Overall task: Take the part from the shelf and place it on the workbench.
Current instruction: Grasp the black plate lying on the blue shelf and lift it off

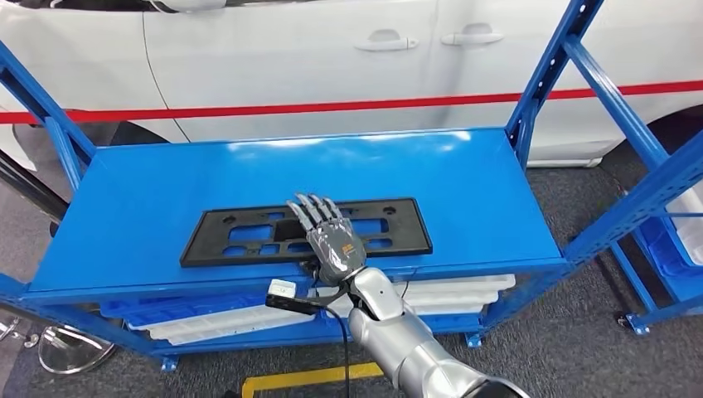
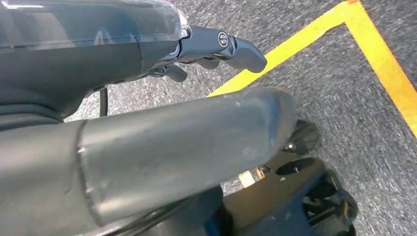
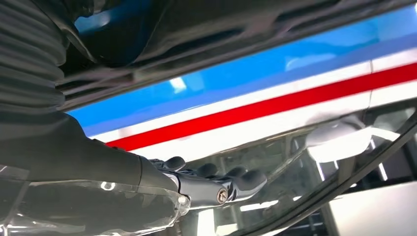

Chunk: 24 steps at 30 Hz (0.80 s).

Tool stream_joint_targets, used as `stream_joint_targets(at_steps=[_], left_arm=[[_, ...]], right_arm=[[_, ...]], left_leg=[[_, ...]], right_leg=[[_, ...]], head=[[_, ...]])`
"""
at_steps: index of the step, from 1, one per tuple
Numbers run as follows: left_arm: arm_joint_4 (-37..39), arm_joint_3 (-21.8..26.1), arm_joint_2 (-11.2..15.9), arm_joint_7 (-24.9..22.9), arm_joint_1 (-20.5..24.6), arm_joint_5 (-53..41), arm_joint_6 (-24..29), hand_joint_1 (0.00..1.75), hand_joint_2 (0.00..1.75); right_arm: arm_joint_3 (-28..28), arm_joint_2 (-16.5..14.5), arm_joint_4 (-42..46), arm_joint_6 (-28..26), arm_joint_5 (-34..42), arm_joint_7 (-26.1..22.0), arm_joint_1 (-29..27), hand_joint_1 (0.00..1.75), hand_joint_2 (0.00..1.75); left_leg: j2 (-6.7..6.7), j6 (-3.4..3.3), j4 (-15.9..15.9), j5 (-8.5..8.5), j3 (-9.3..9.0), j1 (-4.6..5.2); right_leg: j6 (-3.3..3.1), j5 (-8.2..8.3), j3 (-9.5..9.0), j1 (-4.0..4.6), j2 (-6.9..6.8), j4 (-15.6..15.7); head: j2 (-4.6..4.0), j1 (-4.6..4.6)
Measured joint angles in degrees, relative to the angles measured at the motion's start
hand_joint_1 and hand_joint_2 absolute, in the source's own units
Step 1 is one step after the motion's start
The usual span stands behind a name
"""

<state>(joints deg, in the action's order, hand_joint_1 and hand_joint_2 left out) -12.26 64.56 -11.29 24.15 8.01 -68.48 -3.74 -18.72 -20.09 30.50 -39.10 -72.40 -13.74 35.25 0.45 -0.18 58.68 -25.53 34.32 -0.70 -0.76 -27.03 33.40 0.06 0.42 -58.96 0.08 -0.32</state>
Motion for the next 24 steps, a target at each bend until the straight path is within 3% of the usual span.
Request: stream_joint_targets(at_steps=[3,6,7,8,9,11,13,15,18,20,22,23,24], left_arm=[[0.0,0.0,0.0,0.4,0.1,0.0,0.0,0.0,0.0],[0.0,0.0,0.0,0.6,0.2,0.1,-0.1,0.0,0.0],[0.0,0.0,0.0,0.7,0.2,0.1,-0.2,0.0,0.0],[0.0,0.0,0.0,0.8,0.2,0.1,-0.2,0.0,0.0],[0.0,0.0,0.0,0.9,0.2,0.1,-0.2,0.0,0.0],[0.0,-0.1,0.0,1.3,0.2,0.0,-0.3,0.0,0.0],[0.0,-0.2,-0.1,1.7,0.2,-0.1,-0.2,0.0,0.0],[0.0,-0.2,-0.1,1.9,0.2,0.0,-0.1,0.0,0.0],[0.0,-0.3,-0.1,2.0,0.2,0.3,0.1,0.0,0.0],[0.0,-0.3,-0.1,2.0,0.2,0.4,0.3,0.0,0.0],[0.0,-0.3,-0.1,1.9,0.2,0.7,0.4,0.0,0.0],[0.0,-0.3,-0.1,1.7,0.1,0.9,0.4,0.0,0.0],[0.0,-0.3,-0.1,1.6,0.1,1.1,0.5,0.0,0.0]], right_arm=[[-0.7,-0.1,-0.2,0.0,0.5,0.3,0.1,0.0,1.75],[-1.1,-0.1,-0.4,0.0,1.1,0.5,0.2,0.0,1.75],[-1.2,-0.1,-0.6,0.0,1.2,0.5,0.1,0.0,1.75],[-1.3,0.0,-0.7,0.0,1.4,0.5,0.0,0.0,1.75],[-1.4,0.0,-0.8,0.0,1.6,0.5,0.0,0.0,1.75],[-1.7,0.0,-0.9,0.0,1.9,0.6,0.1,0.0,1.75],[-2.1,0.0,-1.0,0.0,2.4,0.7,0.2,0.0,1.75],[-2.4,0.0,-1.0,0.0,2.8,1.0,0.2,0.0,1.75],[-2.7,0.0,-1.0,0.0,3.1,1.3,0.3,0.0,1.75],[-2.9,0.0,-1.0,0.0,3.2,1.4,0.3,0.0,1.75],[-3.0,-0.1,-1.1,0.0,3.3,1.5,0.2,0.0,1.75],[-3.1,-0.1,-1.2,0.0,3.4,1.5,0.2,0.0,1.75],[-3.2,-0.1,-1.3,0.0,3.5,1.6,0.1,0.0,1.75]], left_leg=[[-0.11,-0.95,-0.7,0.38,-0.31,-0.41],[-0.27,-1.6,-0.9,0.42,-0.41,-0.52],[-0.29,-1.62,-0.9,0.4,-0.4,-0.52],[-0.28,-1.61,-0.9,0.36,-0.41,-0.52],[-0.24,-1.58,-0.8,0.23,-0.45,-0.52],[-0.13,-1.38,-0.7,-0.15,-0.68,-0.52],[-0.09,-0.93,-0.5,-0.41,-0.83,-0.35],[-0.1,-0.28,-0.5,-0.41,-0.9,-0.23],[-0.18,0.7,0.4,-1.39,-0.65,-0.43],[-0.23,1.17,5.8,-4.33,1.8,-0.55],[-0.23,1.54,13.3,-7.24,5.61,-0.59],[-0.23,1.65,15.3,-7.42,6.77,-0.6],[-0.24,1.68,14.9,-6.38,6.78,-0.61]], right_leg=[[0.93,-1.35,0.62,-0.1,-0.08,-1.7],[1.63,-6.23,5.46,-0.37,-0.12,-11.5],[1.76,-7.12,7.12,-0.46,-0.13,-14.6],[1.83,-6.93,7.96,-0.55,-0.13,-15.8],[1.81,-5.61,7.73,-0.62,-0.14,-14.9],[1.44,-1.39,4.51,-0.67,-0.18,-7.7],[0.91,0.77,1.5,-0.4,-0.24,-1.3],[0.5,0.68,0.87,-0.02,-0.16,0.0],[-0.44,1.01,0.39,-0.35,-0.1,0.8],[-1.01,1.05,0.04,-0.51,-0.25,1.1],[-1.32,0.88,-0.03,-0.42,-0.34,1.1],[-1.37,0.77,-0.08,-0.37,-0.32,1.0],[-1.36,0.63,-0.17,-0.36,-0.25,0.9]], head=[[0.01,-0.02],[0.01,-0.01],[0.01,-0.02],[0.01,-0.01],[0.01,-0.02],[0.01,-0.02],[0.01,-0.02],[0.0,-0.01],[0.0,-0.01],[0.01,-0.01],[0.01,0.0],[0.01,0.01],[0.01,0.01]])
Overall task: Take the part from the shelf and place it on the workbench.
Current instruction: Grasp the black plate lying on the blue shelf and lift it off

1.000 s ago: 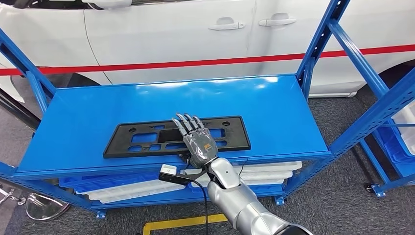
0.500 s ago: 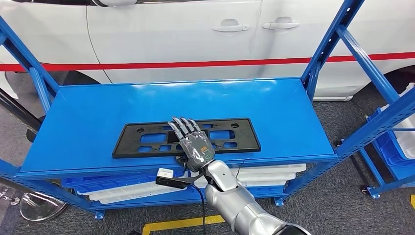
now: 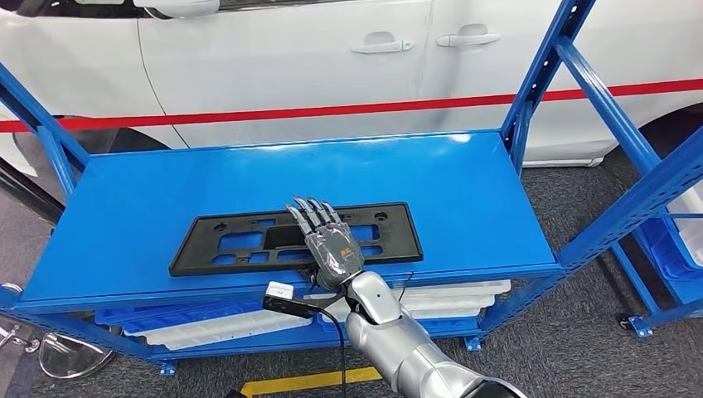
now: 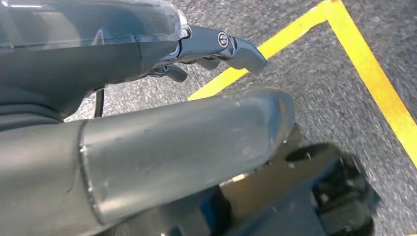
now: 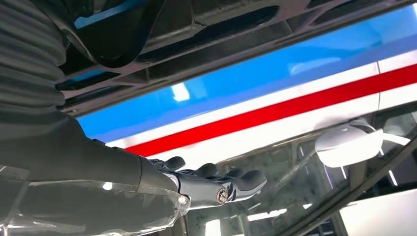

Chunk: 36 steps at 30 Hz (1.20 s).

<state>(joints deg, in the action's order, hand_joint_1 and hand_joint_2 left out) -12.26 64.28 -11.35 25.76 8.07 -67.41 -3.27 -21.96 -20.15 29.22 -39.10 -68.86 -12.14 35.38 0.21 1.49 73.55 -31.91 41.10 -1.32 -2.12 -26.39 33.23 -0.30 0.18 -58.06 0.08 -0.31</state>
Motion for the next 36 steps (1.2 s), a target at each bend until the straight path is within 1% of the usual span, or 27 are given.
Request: stream_joint_targets(at_steps=[1,2,3,4,5,7,9,10,11,13,14,15,16,18,19,20,23,25,26,28,29,30,31,32,34,35,36], left_arm=[[0.0,0.0,0.0,-0.1,0.0,0.1,0.0,0.0,0.0],[0.0,0.0,0.0,-0.2,0.0,0.3,0.1,0.0,0.0],[0.0,0.0,0.1,-0.2,0.1,0.3,0.1,0.0,0.0],[0.0,0.0,0.1,-0.3,0.2,0.3,0.2,0.0,0.0],[0.0,0.0,0.1,-0.4,0.2,0.4,0.3,0.0,0.0],[0.0,0.0,0.1,-0.6,0.2,0.4,0.4,0.0,0.0],[0.0,0.0,0.0,-0.6,0.2,0.5,0.5,0.0,0.0],[0.0,0.0,0.0,-0.6,0.2,0.5,0.5,0.0,0.0],[0.0,0.0,0.0,-0.6,0.3,0.5,0.5,0.0,0.0],[0.0,0.0,0.0,-0.6,0.3,0.6,0.6,0.0,0.0],[0.0,0.0,0.0,-0.6,0.3,0.6,0.6,0.0,0.0],[0.0,0.0,0.0,-0.6,0.3,0.6,0.6,0.0,0.0],[0.0,0.0,0.0,-0.6,0.3,0.7,0.6,0.0,0.0],[0.0,0.0,0.0,-0.5,0.3,0.8,0.6,0.0,0.0],[0.0,0.0,0.0,-0.5,0.3,0.8,0.6,0.0,0.0],[0.0,0.0,0.0,-0.4,0.3,0.9,0.6,0.0,0.0],[0.0,0.0,0.0,-0.2,0.4,1.0,0.6,0.0,0.0],[0.0,0.0,0.0,-0.2,0.3,1.0,0.6,0.0,0.0],[0.0,0.0,0.0,-0.2,0.3,1.0,0.6,0.0,0.0],[0.0,0.0,0.0,-0.1,0.3,1.0,0.6,0.0,0.0],[0.0,0.0,0.0,-0.1,0.3,1.0,0.6,0.0,0.0],[0.0,0.0,0.1,-0.1,0.2,1.0,0.6,0.0,0.0],[0.0,0.0,0.1,-0.1,0.2,1.0,0.6,0.0,0.0],[0.0,0.0,0.1,-0.1,0.2,1.0,0.6,0.0,0.0],[0.0,0.0,0.1,-0.1,0.3,1.0,0.6,0.0,0.0],[0.0,0.0,0.2,-0.1,0.3,1.0,0.6,0.0,0.0],[0.0,0.0,0.2,-0.1,0.3,1.0,0.6,0.0,0.0]], right_arm=[[-0.2,0.0,0.0,0.0,0.2,0.0,0.0,0.0,1.75],[-0.3,0.0,0.0,0.0,0.4,0.1,0.0,0.29,1.75],[-0.4,0.0,0.0,0.0,0.6,0.1,0.1,0.58,1.75],[-0.5,0.0,0.0,0.0,0.7,0.1,0.1,1.01,1.75],[-0.6,0.1,-0.1,0.0,0.9,0.2,0.2,1.45,1.75],[-0.6,0.1,-0.1,0.0,1.3,0.2,0.2,1.74,1.75],[-0.6,0.1,-0.2,0.0,1.7,0.2,0.3,1.75,1.75],[-0.7,0.2,-0.3,0.0,1.9,0.1,0.4,1.75,1.75],[-0.7,0.2,-0.3,0.0,2.1,0.1,0.5,1.75,1.75],[-0.9,0.4,-0.5,0.0,2.4,0.1,0.4,1.75,1.75],[-1.0,0.5,-0.7,0.0,2.4,0.1,0.4,1.75,1.75],[-1.1,0.7,-0.8,0.0,2.5,0.1,0.4,1.75,1.75],[-1.3,0.7,-0.8,0.0,2.7,0.1,0.4,1.75,1.75],[-1.7,0.9,-0.8,0.0,3.1,0.1,0.6,1.75,1.75],[-1.9,0.9,-0.8,0.0,3.3,0.1,0.8,1.75,1.75],[-2.1,0.9,-0.8,0.0,3.6,0.2,1.0,1.75,1.75],[-2.4,1.1,-0.8,0.0,4.4,0.2,1.1,1.75,1.75],[-2.5,1.2,-0.7,0.0,4.5,0.2,1.3,1.75,1.75],[-2.6,1.2,-0.6,0.0,4.6,0.2,1.3,1.75,1.75],[-2.7,1.3,-0.6,0.0,4.6,0.2,1.4,1.75,1.75],[-2.8,1.3,-0.6,0.0,4.6,0.2,1.4,1.75,1.75],[-3.0,1.4,-0.6,0.0,4.6,0.2,1.4,1.75,1.75],[-3.0,1.4,-0.6,0.0,4.6,0.2,1.4,1.75,1.75],[-3.1,1.4,-0.6,0.0,4.6,0.2,1.5,1.75,1.75],[-3.1,1.4,-0.6,0.0,4.6,0.2,1.6,1.75,1.75],[-3.1,1.5,-0.5,0.0,4.6,0.2,1.6,1.75,1.75],[-3.1,1.5,-0.5,0.0,4.7,0.2,1.6,1.75,1.75]], left_leg=[[-0.01,-0.06,-2.7,2.05,-1.16,0.0],[-0.03,-0.21,-6.8,4.22,-2.95,0.0],[-0.03,-0.42,-10.5,5.72,-4.74,0.09],[0.0,-0.71,-13.2,6.53,-6.0,0.19],[0.05,-0.99,-14.4,6.56,-6.5,0.32],[0.14,-1.6,-14.8,6.4,-6.56,0.43],[0.06,-2.32,-15.3,6.63,-6.82,0.18],[0.0,-2.68,-15.5,6.77,-6.96,0.02],[-0.05,-2.93,-15.7,6.82,-7.06,-0.03],[-0.09,-3.17,-15.7,6.77,-7.06,-0.01],[-0.08,-3.2,-15.6,6.72,-7.08,0.0],[-0.04,-3.2,-15.6,6.66,-7.13,0.0],[0.03,-3.14,-15.5,6.59,-7.21,0.0],[0.17,-2.88,-15.4,6.34,-7.45,0.05],[0.22,-2.64,-15.3,6.23,-7.5,0.13],[0.23,-2.35,-15.3,6.15,-7.52,0.2],[0.21,-1.29,-15.4,6.05,-7.6,0.13],[0.14,-0.78,-13.4,4.51,-6.88,0.03],[0.11,-0.59,-10.8,2.92,-5.77,-0.03],[0.1,-0.25,-3.2,-0.72,-2.33,-0.04],[0.09,-0.12,-0.4,-1.58,-1.01,-0.05],[0.08,-0.05,0.6,-1.41,-0.53,-0.05],[0.06,-0.05,-0.9,-0.07,-1.28,-0.07],[0.03,-0.12,-4.5,1.97,-3.11,-0.09],[-0.02,-0.53,-12.2,4.78,-6.96,-0.02],[0.0,-0.8,-14.4,5.3,-8.03,0.08],[0.03,-1.1,-15.1,5.23,-8.37,0.21]], right_leg=[[0.08,-0.21,-0.15,-0.01,0.09,-0.2],[0.23,-0.48,-0.31,-0.02,0.17,-0.4],[0.45,-0.75,-0.35,0.09,0.23,-0.6],[0.69,-0.93,-0.27,0.19,0.3,-0.8],[0.95,-1.0,-0.14,0.27,0.33,-0.9],[1.45,-0.94,-0.02,0.34,0.39,-0.8],[1.94,-1.74,0.22,0.3,0.33,-1.7],[2.16,-2.91,1.04,0.29,0.29,-3.6],[2.36,-4.52,2.46,0.18,0.24,-6.6],[2.68,-7.55,6.43,0.0,0.17,-14.1],[2.79,-7.89,7.82,-0.09,0.15,-16.4],[2.82,-7.11,8.27,-0.18,0.14,-16.7],[2.75,-5.31,7.52,-0.24,0.13,-14.7],[2.27,-1.21,3.94,-0.2,0.12,-6.9],[2.02,-0.05,2.45,-0.08,0.14,-3.7],[1.82,0.42,1.57,0.09,0.18,-1.7],[1.26,0.51,1.22,0.25,0.26,-0.6],[0.55,0.86,0.85,-0.08,0.18,0.0],[0.28,0.98,0.7,-0.22,0.12,0.2],[0.05,0.99,0.7,-0.11,0.02,0.2],[0.05,0.98,0.72,-0.07,-0.01,0.2],[0.05,0.95,0.74,-0.03,-0.01,0.1],[0.11,0.91,0.73,-0.04,0.03,0.0],[0.21,0.82,0.72,-0.05,0.08,-0.2],[0.62,0.56,0.79,0.06,0.24,-0.6],[0.89,0.5,0.85,0.17,0.32,-0.8],[1.17,0.51,0.89,0.25,0.4,-0.8]], head=[[0.0,-0.01],[0.0,-0.01],[0.0,-0.01],[-0.01,-0.02],[-0.01,-0.02],[-0.01,-0.02],[0.01,-0.02],[0.01,-0.03],[0.01,-0.03],[0.0,-0.03],[-0.01,-0.03],[-0.01,-0.03],[-0.02,-0.03],[-0.01,-0.03],[0.0,-0.02],[0.01,-0.02],[0.0,-0.02],[-0.01,-0.02],[0.0,-0.01],[-0.01,-0.01],[-0.01,0.0],[-0.01,-0.01],[-0.01,0.0],[0.0,-0.01],[0.0,-0.01],[0.01,-0.02],[0.01,-0.02]])
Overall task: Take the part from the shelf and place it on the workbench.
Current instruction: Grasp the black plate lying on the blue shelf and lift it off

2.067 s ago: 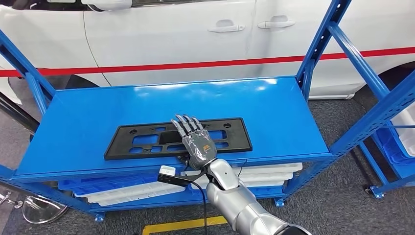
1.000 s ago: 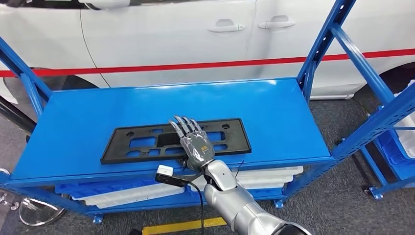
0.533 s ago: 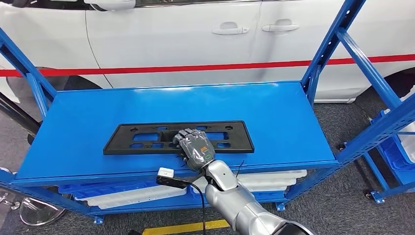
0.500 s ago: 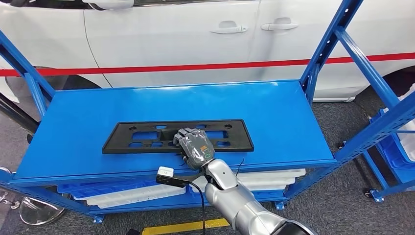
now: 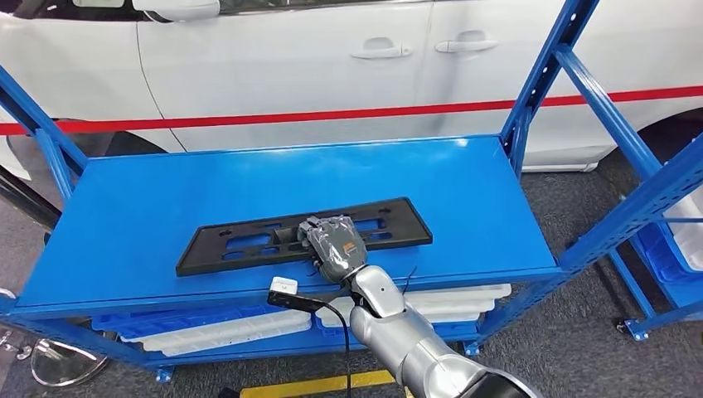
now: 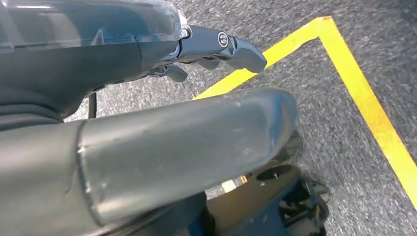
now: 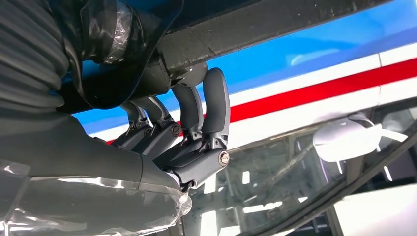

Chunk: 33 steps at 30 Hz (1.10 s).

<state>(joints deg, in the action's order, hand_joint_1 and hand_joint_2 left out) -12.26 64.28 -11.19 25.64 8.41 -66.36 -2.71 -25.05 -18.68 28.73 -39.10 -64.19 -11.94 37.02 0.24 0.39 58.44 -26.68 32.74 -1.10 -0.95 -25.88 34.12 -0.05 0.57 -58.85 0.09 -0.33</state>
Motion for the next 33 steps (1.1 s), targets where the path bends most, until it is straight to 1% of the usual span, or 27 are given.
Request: stream_joint_targets(at_steps=[2,4,5,7,8,9,10,11,12,13,14,15,16,18,19,20,22,23,24,25,26,27,28,29,30,31,33], left_arm=[[0.0,0.0,0.0,0.0,0.0,0.0,0.0,0.0,0.0],[0.0,0.0,0.0,0.0,0.0,0.0,0.0,0.0,0.0],[0.0,0.0,0.0,0.0,0.0,0.0,0.0,0.0,0.0],[0.0,0.0,0.0,0.0,0.0,0.1,0.0,0.0,0.0],[0.0,0.0,0.0,0.1,0.0,0.2,0.1,0.0,0.0],[0.0,0.0,0.0,0.1,-0.1,0.2,0.1,0.0,0.0],[0.0,-0.1,0.0,0.2,-0.1,0.3,0.2,0.0,0.0],[0.0,-0.1,0.0,0.2,-0.1,0.4,0.2,0.0,0.0],[0.0,-0.1,0.0,0.4,-0.1,0.4,0.3,0.0,0.0],[0.0,-0.1,0.0,0.5,0.0,0.5,0.4,0.0,0.0],[0.0,-0.2,0.0,0.7,-0.1,0.6,0.6,0.0,0.0],[0.0,-0.2,0.0,0.9,-0.1,0.7,0.8,0.0,0.0],[0.0,-0.2,0.0,1.1,-0.1,0.9,1.0,0.0,0.0],[0.0,-0.1,0.1,1.9,-0.2,1.5,1.3,0.0,0.0],[0.0,-0.1,0.1,2.3,-0.3,1.7,1.4,0.0,0.0],[0.0,-0.1,0.2,2.7,-0.3,2.0,1.5,0.0,0.44],[0.0,-0.1,0.2,3.4,-0.6,2.5,1.6,0.0,1.31],[0.0,-0.1,0.2,3.7,-0.8,2.6,1.7,0.0,1.75],[0.0,-0.1,0.2,3.9,-1.0,2.8,1.8,0.0,1.75],[0.0,-0.1,0.3,4.2,-1.3,3.0,1.9,0.0,1.75],[0.0,-0.1,0.3,4.5,-1.4,3.1,2.0,0.0,1.75],[0.0,-0.1,0.4,4.8,-1.5,3.3,2.1,0.0,1.75],[0.0,-0.1,0.4,5.0,-1.6,3.4,2.3,0.0,1.31],[0.0,0.0,0.5,5.2,-1.6,3.6,2.5,0.0,0.87],[0.0,0.1,0.5,5.5,-1.6,3.8,2.7,0.0,0.44],[0.0,0.2,0.5,5.7,-1.7,4.0,2.9,0.0,0.0],[0.0,0.4,0.5,6.1,-2.0,4.1,3.6,0.0,0.0]], right_arm=[[0.0,0.1,0.1,0.0,0.0,0.0,0.0,1.75,1.75],[0.0,0.2,0.1,0.0,0.1,0.1,0.1,1.75,1.75],[0.0,0.3,0.2,0.0,0.1,0.1,0.1,1.75,1.75],[0.0,0.5,0.2,0.0,0.3,0.2,0.0,1.75,1.75],[0.0,0.6,0.2,0.0,0.4,0.2,-0.2,1.75,1.75],[0.0,0.7,0.2,0.0,0.6,0.1,-0.3,1.75,1.75],[0.0,0.7,0.2,0.0,0.8,0.0,-0.3,1.75,1.75],[0.0,0.8,0.3,0.0,1.2,-0.3,-0.3,1.75,1.75],[0.0,0.9,0.5,0.0,1.7,-0.6,-0.3,1.75,1.75],[0.0,1.0,0.8,0.0,2.4,-1.3,-0.3,1.75,1.75],[0.0,1.1,1.2,0.0,3.6,-2.4,-0.4,1.75,1.75],[0.1,1.2,1.8,0.0,5.0,-3.8,-0.6,1.75,1.75],[0.1,1.4,2.7,0.0,6.7,-5.3,-0.8,1.75,1.75],[0.1,1.6,5.8,0.4,10.9,-7.9,-1.5,1.75,1.75],[0.1,1.7,8.1,0.9,13.2,-8.5,-2.0,1.75,1.75],[0.1,1.8,11.1,1.7,15.4,-8.6,-2.5,1.75,1.75],[-0.2,2.4,17.7,3.6,18.7,-7.6,-3.5,1.75,1.75],[-0.6,2.8,20.9,4.7,19.8,-7.0,-4.1,1.75,1.75],[-1.1,3.3,23.9,5.5,20.6,-6.6,-4.8,1.75,1.75],[-1.7,3.7,26.8,6.3,21.3,-6.4,-5.6,1.75,1.75],[-2.5,4.1,29.6,7.0,22.0,-6.4,-6.4,1.75,1.75],[-3.4,4.3,32.2,7.6,22.8,-6.5,-7.1,1.75,1.75],[-4.3,4.5,34.7,8.1,23.5,-6.8,-7.8,1.75,1.75],[-5.3,4.7,37.0,8.6,24.3,-7.1,-8.5,1.75,1.75],[-6.4,4.9,39.1,9.0,24.9,-7.4,-9.1,1.75,1.75],[-7.4,5.2,41.1,9.3,25.5,-7.6,-9.7,1.75,1.75],[-9.2,5.7,44.1,9.5,26.1,-7.5,-10.6,1.75,1.75]], left_leg=[[-0.01,-0.7,-0.2,0.34,-0.07,0.01],[-0.18,-1.52,-0.7,0.77,-0.21,-0.21],[-0.3,-1.83,-0.9,0.94,-0.24,-0.34],[-0.44,-2.02,-0.9,1.0,-0.09,-0.27],[-0.48,-2.02,-0.9,1.0,-0.03,-0.25],[-0.49,-2.01,-0.9,0.99,-0.01,-0.25],[-0.45,-1.99,-0.9,0.97,-0.06,-0.25],[-0.38,-1.93,-0.8,0.93,-0.18,-0.25],[-0.3,-1.83,-0.8,0.86,-0.3,-0.25],[-0.22,-1.63,-0.8,0.76,-0.34,-0.14],[-0.15,-1.34,-0.7,0.7,-0.29,-0.07],[-0.11,-0.99,-0.7,0.66,-0.22,-0.02],[-0.08,-0.59,-0.7,0.67,-0.16,0.0],[-0.07,0.12,-0.7,0.43,-0.16,-0.18],[-0.09,0.37,0.2,-0.31,0.2,-0.24],[-0.09,0.56,2.3,-1.68,1.11,-0.29],[-0.11,0.89,9.5,-5.5,4.46,-0.34],[-0.11,1.03,13.2,-6.87,6.19,-0.35],[-0.12,1.1,15.3,-7.25,7.23,-0.36],[-0.12,1.09,15.2,-6.44,7.26,-0.36],[-0.13,0.97,12.9,-4.64,6.25,-0.35],[-0.13,0.73,9.0,-2.35,4.49,-0.33],[-0.15,0.45,5.2,-0.7,2.65,-0.19],[-0.17,0.13,2.1,0.29,1.24,-0.04],[-0.15,-0.14,0.4,0.6,0.49,0.12],[-0.12,-0.33,-0.1,0.35,0.3,0.29],[-0.09,-0.79,-0.6,0.54,0.23,0.16]], right_leg=[[0.61,0.08,-0.03,-0.01,0.08,0.1],[1.14,-1.13,0.53,-0.08,0.0,-1.3],[1.34,-2.64,1.57,-0.14,-0.07,-3.7],[1.63,-6.33,4.99,-0.28,-0.19,-10.9],[1.74,-7.44,6.59,-0.34,-0.23,-14.2],[1.78,-7.44,7.35,-0.38,-0.25,-15.7],[1.75,-6.31,6.97,-0.42,-0.26,-14.9],[1.61,-4.36,5.48,-0.45,-0.27,-11.9],[1.38,-2.32,3.43,-0.46,-0.27,-7.8],[1.13,-0.92,1.56,-0.33,-0.27,-3.9],[0.89,-0.15,0.36,-0.2,-0.26,-1.3],[0.68,-0.02,-0.16,0.0,-0.23,0.0],[0.48,-0.13,-0.17,0.21,-0.18,0.2],[-0.17,0.13,-0.25,0.11,-0.14,0.6],[-0.56,0.29,-0.36,-0.05,-0.18,0.9],[-0.88,0.43,-0.44,-0.21,-0.25,1.1],[-1.22,0.45,-0.38,-0.21,-0.35,1.2],[-1.27,0.42,-0.34,-0.14,-0.36,1.2],[-1.32,0.37,-0.32,-0.08,-0.34,1.1],[-1.34,0.29,-0.33,-0.06,-0.28,1.0],[-1.31,0.17,-0.37,-0.04,-0.2,0.9],[-1.22,0.0,-0.42,-0.04,-0.11,0.7],[-1.04,-0.21,-0.42,0.08,-0.04,0.5],[-0.83,-0.38,-0.32,0.16,-0.01,0.3],[-0.59,-0.48,-0.2,0.22,-0.02,0.1],[-0.34,-0.5,-0.09,0.25,-0.06,0.1],[0.24,-0.63,-0.08,0.19,-0.16,0.1]], head=[[0.0,0.0],[-0.01,-0.01],[-0.01,-0.02],[-0.01,-0.02],[-0.02,-0.03],[-0.02,-0.02],[-0.02,-0.02],[-0.01,-0.02],[-0.01,-0.02],[-0.01,-0.02],[0.0,-0.02],[-0.01,-0.02],[-0.01,-0.02],[-0.01,-0.02],[0.0,-0.01],[0.0,0.0],[0.0,0.0],[0.0,0.0],[0.0,0.0],[0.0,0.0],[-0.01,0.0],[-0.01,0.0],[-0.01,0.0],[-0.01,0.0],[-0.01,-0.01],[-0.01,-0.01],[-0.01,-0.01]])
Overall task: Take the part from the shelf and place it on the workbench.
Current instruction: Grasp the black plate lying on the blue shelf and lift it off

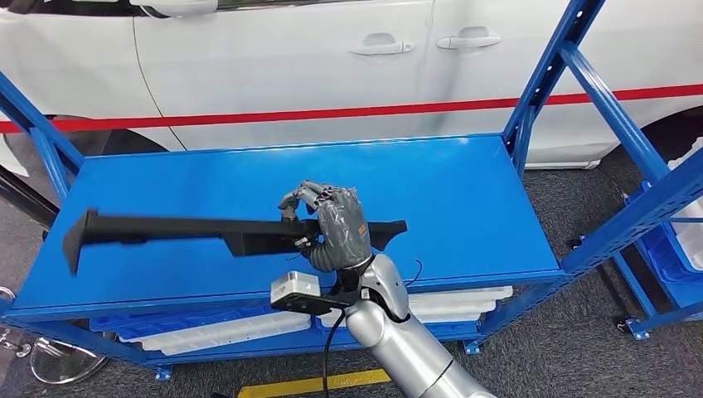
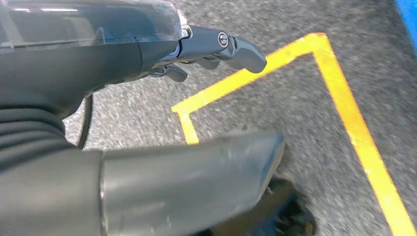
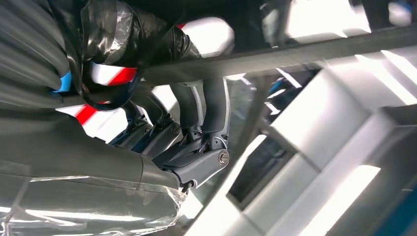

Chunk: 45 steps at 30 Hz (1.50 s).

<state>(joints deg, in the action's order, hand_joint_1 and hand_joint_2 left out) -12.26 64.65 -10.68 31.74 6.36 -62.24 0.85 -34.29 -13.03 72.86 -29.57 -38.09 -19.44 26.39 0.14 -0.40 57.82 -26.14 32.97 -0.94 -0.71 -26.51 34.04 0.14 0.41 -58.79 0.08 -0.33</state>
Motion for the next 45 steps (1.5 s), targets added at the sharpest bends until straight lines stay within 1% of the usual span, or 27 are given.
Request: stream_joint_targets(at_steps=[2,4,5,6,7,8,10,12,15,17,18,20,21,22,23,26,28,31,33,35,36,37,38,39,41,43,45], left_arm=[[0.0,0.0,0.0,0.5,-0.2,0.0,1.1,0.0,0.0],[0.0,0.1,-0.1,1.0,-0.1,0.0,2.0,0.0,0.0],[0.0,0.1,-0.1,1.1,-0.1,0.0,2.1,0.0,0.44],[0.0,0.1,-0.1,1.2,-0.1,0.0,2.2,0.0,0.87],[0.0,0.1,-0.1,1.3,-0.1,0.0,2.2,0.0,1.31],[0.0,0.1,-0.1,1.3,-0.1,0.0,2.2,0.0,1.75],[0.0,0.1,-0.1,1.8,-0.1,-0.1,2.4,0.0,1.75],[0.0,0.1,-0.2,2.4,0.0,-0.2,2.7,0.0,1.75],[0.0,0.1,-0.2,2.5,0.1,-0.2,3.1,0.0,1.75],[0.0,0.1,-0.2,2.5,0.1,-0.1,3.1,0.0,1.75],[0.0,0.1,-0.2,2.4,0.1,-0.1,2.9,0.0,1.75],[0.0,0.1,-0.2,2.1,0.0,0.3,2.1,0.0,1.75],[0.0,0.1,-0.3,2.0,0.0,0.4,1.6,0.0,1.75],[0.0,0.1,-0.2,2.0,-0.1,0.6,1.2,0.0,1.75],[0.0,0.2,-0.2,2.0,-0.1,0.7,1.0,0.0,1.75],[0.0,0.2,-0.2,2.2,0.0,0.8,0.3,0.0,1.75],[0.0,0.3,-0.3,2.4,0.2,0.7,-0.3,0.0,1.75],[0.0,0.2,-0.4,2.9,0.2,0.0,-0.5,0.0,1.75],[0.0,0.1,-0.5,3.1,0.3,-0.6,-0.1,0.0,1.75],[0.0,0.0,-0.6,3.1,0.4,-1.0,0.4,0.0,1.75],[0.0,0.0,-0.6,3.2,0.5,-1.2,0.7,0.0,1.75],[0.0,-0.1,-0.6,3.2,0.5,-1.4,1.0,0.0,1.75],[0.0,-0.1,-0.6,3.1,0.5,-1.7,1.4,0.0,1.75],[0.0,-0.2,-0.7,3.1,0.5,-1.9,1.7,0.0,1.75],[0.0,-0.5,-0.8,2.9,0.5,-2.3,2.1,0.0,1.75],[0.0,-0.9,-0.8,2.5,0.5,-2.3,2.1,0.0,1.75],[0.0,-1.0,-0.8,1.9,0.5,-1.6,1.5,0.0,1.75]], right_arm=[[-1.5,0.6,2.3,0.0,0.4,0.2,-0.3,1.75,1.75],[-2.7,1.4,3.9,0.0,0.6,0.3,-0.5,1.75,1.75],[-3.2,1.8,4.3,0.0,0.7,0.4,-0.7,1.75,1.75],[-3.5,2.2,4.7,0.0,0.8,0.4,-0.9,1.75,1.75],[-3.8,2.5,5.0,0.0,0.8,0.5,-1.1,1.75,1.75],[-4.0,2.7,5.4,0.0,1.0,0.5,-1.2,1.75,1.75],[-4.4,3.1,6.1,0.0,1.3,0.5,-1.3,1.75,1.75],[-4.9,3.4,6.8,0.1,1.5,0.4,-1.3,1.75,1.75],[-5.6,3.9,7.7,0.2,1.5,0.3,-1.4,1.75,1.75],[-5.9,4.0,8.1,0.5,1.5,0.3,-1.3,1.75,1.75],[-6.0,4.0,8.3,0.8,1.5,0.2,-1.3,1.75,1.75],[-6.5,4.1,8.6,1.2,1.5,0.2,-1.4,1.75,1.75],[-6.8,4.2,8.6,1.4,1.5,0.2,-1.6,1.75,1.75],[-7.1,4.4,8.6,1.5,1.5,0.2,-1.8,1.75,1.75],[-7.3,4.5,8.6,1.6,1.5,0.3,-2.0,1.75,1.75],[-7.7,4.7,9.1,1.6,1.5,0.3,-2.4,1.75,1.75],[-8.0,4.8,9.6,1.5,1.5,0.2,-2.7,1.75,1.75],[-8.5,5.1,10.7,1.5,1.4,0.1,-3.7,1.75,1.75],[-8.8,5.4,11.5,1.4,1.3,0.1,-4.3,1.75,1.75],[-9.1,5.7,11.9,1.4,1.3,0.1,-4.8,1.75,1.75],[-9.2,5.9,11.9,1.4,1.3,0.1,-5.1,1.75,1.75],[-9.3,6.1,11.9,1.3,1.3,0.1,-5.5,1.75,1.75],[-9.5,6.3,11.9,1.3,1.3,0.0,-5.9,1.75,1.75],[-9.6,6.4,11.9,1.1,1.4,-0.1,-6.2,1.75,1.75],[-9.7,6.5,12.1,0.8,1.7,-0.7,-6.6,1.75,1.75],[-9.8,6.5,12.3,0.5,2.5,-1.5,-7.1,1.75,1.75],[-9.9,6.6,12.4,0.1,3.8,-2.6,-7.8,1.75,1.75]], left_leg=[[-0.08,-0.68,-0.5,0.3,-0.26,-0.34],[-0.12,-1.14,-0.7,0.37,-0.33,-0.46],[-0.13,-1.21,-0.7,0.34,-0.32,-0.45],[-0.12,-1.23,-0.7,0.31,-0.34,-0.45],[-0.11,-1.2,-0.7,0.26,-0.39,-0.46],[-0.07,-1.12,-0.6,0.19,-0.47,-0.48],[0.04,-0.71,-0.4,-0.1,-0.65,-0.5],[0.12,-0.07,-0.1,-0.41,-0.56,-0.37],[0.08,1.02,-0.1,-0.6,-0.43,-0.47],[0.04,1.54,1.8,-2.04,0.27,-0.61],[0.02,1.69,4.3,-3.54,1.4,-0.65],[0.02,1.88,11.8,-6.88,4.9,-0.65],[0.02,1.92,14.8,-7.72,6.41,-0.65],[0.02,1.88,16.0,-7.57,7.17,-0.64],[0.02,1.74,15.1,-6.36,6.9,-0.61],[0.01,0.68,4.5,-0.93,2.2,-0.23],[0.03,0.15,0.7,-0.03,0.55,0.16],[0.07,-0.42,0.0,0.27,0.29,0.03],[-0.08,-1.1,-0.6,0.59,0.01,-0.31],[-0.17,-1.39,-0.6,0.62,0.02,-0.29],[-0.18,-1.39,-0.6,0.61,0.02,-0.28],[-0.16,-1.37,-0.6,0.59,0.02,-0.29],[-0.14,-1.32,-0.5,0.54,-0.01,-0.3],[-0.09,-1.21,-0.4,0.45,-0.05,-0.33],[0.03,-0.75,0.1,0.14,0.01,-0.28],[0.1,-0.08,0.4,-0.11,0.23,-0.12],[0.1,0.64,0.3,-0.12,0.22,-0.16]], right_leg=[[0.63,-1.65,0.88,-0.04,-0.07,-2.2],[1.09,-5.23,4.05,-0.26,-0.1,-8.9],[1.24,-6.81,6.01,-0.4,-0.11,-12.8],[1.39,-7.48,7.45,-0.55,-0.11,-15.5],[1.49,-6.97,7.91,-0.72,-0.12,-16.2],[1.54,-5.34,7.13,-0.88,-0.15,-14.3],[1.42,-1.29,3.26,-1.05,-0.23,-6.4],[1.03,0.35,0.76,-0.86,-0.21,-1.0],[0.08,0.32,0.67,-0.61,-0.07,-0.2],[-0.69,0.45,0.45,-0.77,-0.14,0.1],[-0.97,0.48,0.32,-0.86,-0.22,0.2],[-1.32,0.36,0.27,-0.67,-0.31,0.2],[-1.41,0.3,0.24,-0.54,-0.31,0.2],[-1.5,0.23,0.2,-0.4,-0.29,0.1],[-1.55,0.16,0.12,-0.28,-0.25,0.1],[-1.38,-0.13,-0.19,0.02,-0.11,-0.1],[-0.95,-0.15,-0.04,0.1,-0.1,-0.2],[-0.05,-0.43,0.08,0.14,-0.16,-0.4],[0.55,-2.69,1.4,0.06,-0.16,-3.6],[0.97,-6.28,4.72,-0.26,-0.15,-10.7],[1.13,-7.4,6.35,-0.42,-0.16,-14.0],[1.27,-7.52,7.26,-0.59,-0.17,-15.7],[1.36,-6.55,7.14,-0.76,-0.2,-15.3],[1.38,-4.67,5.87,-0.91,-0.25,-12.6],[1.24,-1.23,2.18,-1.01,-0.35,-4.9],[0.8,-0.27,0.45,-0.84,-0.31,-1.0],[0.15,-0.31,0.5,-0.64,-0.16,-0.8]], head=[[0.0,-0.01],[0.0,-0.03],[0.0,-0.02],[0.0,-0.02],[0.01,-0.02],[0.01,-0.02],[0.01,-0.02],[0.0,0.0],[0.01,0.0],[0.01,0.0],[0.01,0.01],[0.01,0.01],[0.01,0.01],[0.01,0.01],[0.0,0.01],[0.0,0.01],[0.0,0.01],[0.01,0.0],[0.01,-0.01],[0.01,-0.02],[0.01,-0.02],[0.01,-0.02],[0.01,-0.02],[0.01,-0.02],[0.01,-0.02],[0.0,-0.01],[0.0,0.0]])
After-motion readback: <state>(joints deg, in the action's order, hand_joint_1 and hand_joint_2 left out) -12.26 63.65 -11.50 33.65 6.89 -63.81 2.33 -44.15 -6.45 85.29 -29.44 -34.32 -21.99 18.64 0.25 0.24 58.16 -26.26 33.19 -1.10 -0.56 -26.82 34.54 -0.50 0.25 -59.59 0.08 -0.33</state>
